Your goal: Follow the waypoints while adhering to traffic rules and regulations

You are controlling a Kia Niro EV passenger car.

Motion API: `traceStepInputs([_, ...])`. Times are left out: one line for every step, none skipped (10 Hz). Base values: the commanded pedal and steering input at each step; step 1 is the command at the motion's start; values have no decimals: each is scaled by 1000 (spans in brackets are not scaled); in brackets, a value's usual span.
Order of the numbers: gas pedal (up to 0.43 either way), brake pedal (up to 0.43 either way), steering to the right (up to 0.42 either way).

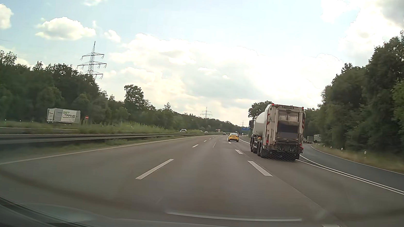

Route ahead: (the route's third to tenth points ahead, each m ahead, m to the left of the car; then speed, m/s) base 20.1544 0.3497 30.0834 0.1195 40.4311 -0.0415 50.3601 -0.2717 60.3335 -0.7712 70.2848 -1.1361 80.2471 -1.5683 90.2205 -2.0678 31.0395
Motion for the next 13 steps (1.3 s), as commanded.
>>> traceStepInputs([79, 30, 4])
traceStepInputs([87, 30, 5])
traceStepInputs([87, 30, 5])
traceStepInputs([98, 30, 4])
traceStepInputs([110, 30, 4])
traceStepInputs([118, 30, 3])
traceStepInputs([130, 37, 3])
traceStepInputs([138, 30, 3])
traceStepInputs([138, 30, 3])
traceStepInputs([150, 30, 4])
traceStepInputs([150, 30, 4])
traceStepInputs([150, 30, 4])
traceStepInputs([150, 30, 4])
